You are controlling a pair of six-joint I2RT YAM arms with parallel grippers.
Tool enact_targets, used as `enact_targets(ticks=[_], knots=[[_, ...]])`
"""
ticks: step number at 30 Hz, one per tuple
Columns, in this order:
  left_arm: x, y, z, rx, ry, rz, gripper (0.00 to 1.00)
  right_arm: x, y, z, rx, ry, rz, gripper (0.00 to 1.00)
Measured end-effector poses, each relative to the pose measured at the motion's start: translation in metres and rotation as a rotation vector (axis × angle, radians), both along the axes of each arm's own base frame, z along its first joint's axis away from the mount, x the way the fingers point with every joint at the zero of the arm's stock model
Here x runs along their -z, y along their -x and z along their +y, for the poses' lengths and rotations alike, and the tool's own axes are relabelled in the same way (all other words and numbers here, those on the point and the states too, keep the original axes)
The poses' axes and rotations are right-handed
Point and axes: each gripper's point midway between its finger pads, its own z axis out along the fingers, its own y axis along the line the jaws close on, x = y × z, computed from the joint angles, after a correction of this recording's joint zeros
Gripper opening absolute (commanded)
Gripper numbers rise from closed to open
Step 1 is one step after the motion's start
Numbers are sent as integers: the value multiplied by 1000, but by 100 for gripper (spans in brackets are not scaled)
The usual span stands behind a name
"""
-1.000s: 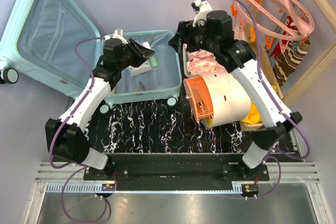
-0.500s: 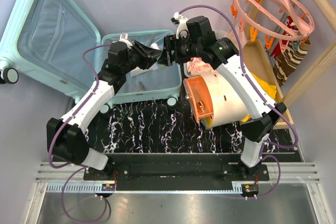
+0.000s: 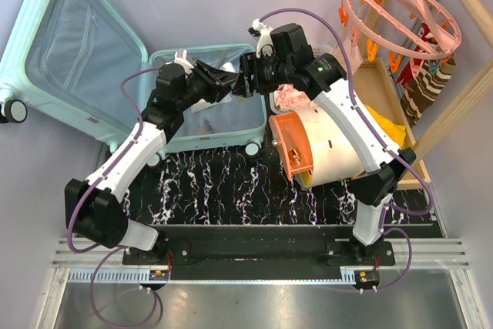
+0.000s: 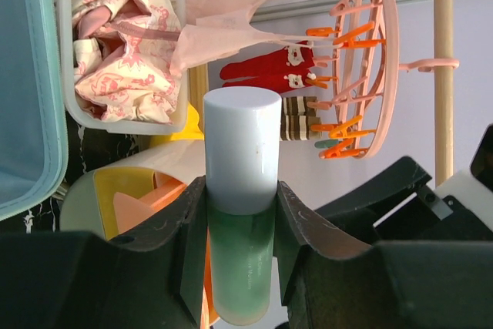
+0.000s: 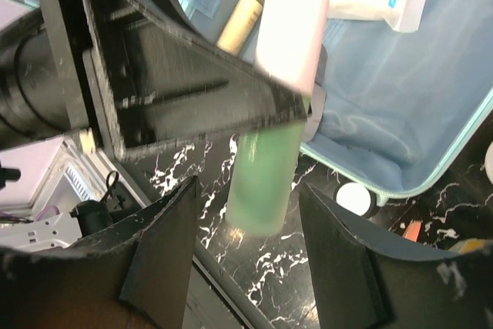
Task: Open, take out, and arrange the luggage
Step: Pick up the personal item from the luggage.
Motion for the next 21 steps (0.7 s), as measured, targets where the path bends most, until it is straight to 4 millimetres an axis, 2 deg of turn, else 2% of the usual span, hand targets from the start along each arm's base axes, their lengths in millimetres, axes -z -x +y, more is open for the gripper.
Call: enact_targets(ticks=[5,10,11,13,14,16,17,18,19,20,21], knots=[[-1,5,-6,21,4,1,0,6,-7,5,-5,12,4,58],[0,6,-8,28,1,1,0,18,-12,8,-11,38,19,40],[0,6,-8,28,-1,1,0,19,-14,8,-10,41,20,30],[1,6,-7,26,-4,2,0,21,-16,7,-6,49,19,18],[1,6,-7,25,-5,1,0,21,-17,6,6,53,21,8],[1,6,-7,27,-8,-4,0,22,-18,4,9,60,23,0],[1,6,-7,29,-11,-3,9,22,-17,4,9,62,24,0],[1,7,-7,33,-22,-10,22,23,-17,4,8,62,25,0],[2,7,-7,36,-37,-13,37,23,-17,4,7,62,27,0],[1,8,-8,43,-63,-17,62,24,-17,4,8,63,31,0],[0,7,-8,46,-85,-23,71,23,-17,4,9,62,30,0]])
